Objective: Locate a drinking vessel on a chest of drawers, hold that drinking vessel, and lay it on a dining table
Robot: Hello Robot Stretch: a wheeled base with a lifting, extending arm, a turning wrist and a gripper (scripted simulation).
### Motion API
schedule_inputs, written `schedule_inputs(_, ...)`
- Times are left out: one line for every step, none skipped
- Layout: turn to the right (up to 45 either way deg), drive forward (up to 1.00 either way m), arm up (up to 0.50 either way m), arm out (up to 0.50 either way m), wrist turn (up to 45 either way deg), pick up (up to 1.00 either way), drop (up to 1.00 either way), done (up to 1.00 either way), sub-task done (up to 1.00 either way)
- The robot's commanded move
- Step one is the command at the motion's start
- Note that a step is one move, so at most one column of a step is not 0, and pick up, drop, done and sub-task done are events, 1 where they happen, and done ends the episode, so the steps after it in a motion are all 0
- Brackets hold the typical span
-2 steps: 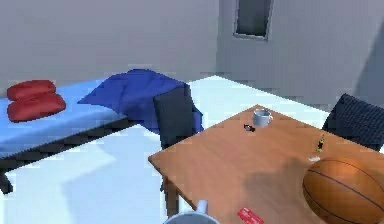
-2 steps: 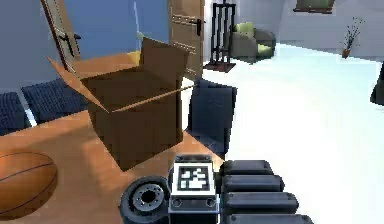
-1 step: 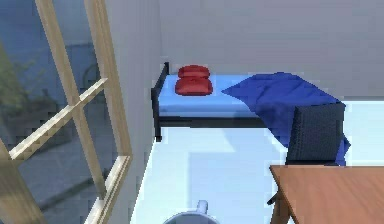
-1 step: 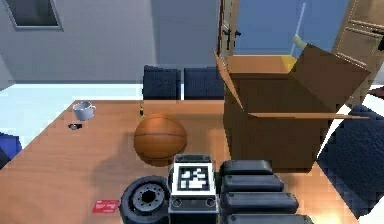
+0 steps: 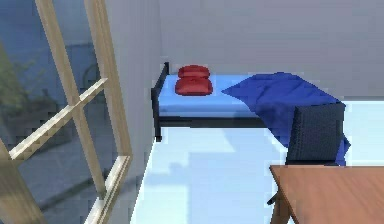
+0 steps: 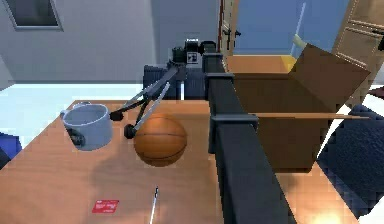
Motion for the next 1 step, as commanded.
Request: schedule_inputs(0.0,0.0,0.0,0.0,45.0,0.0,0.0,0.0,0.0)
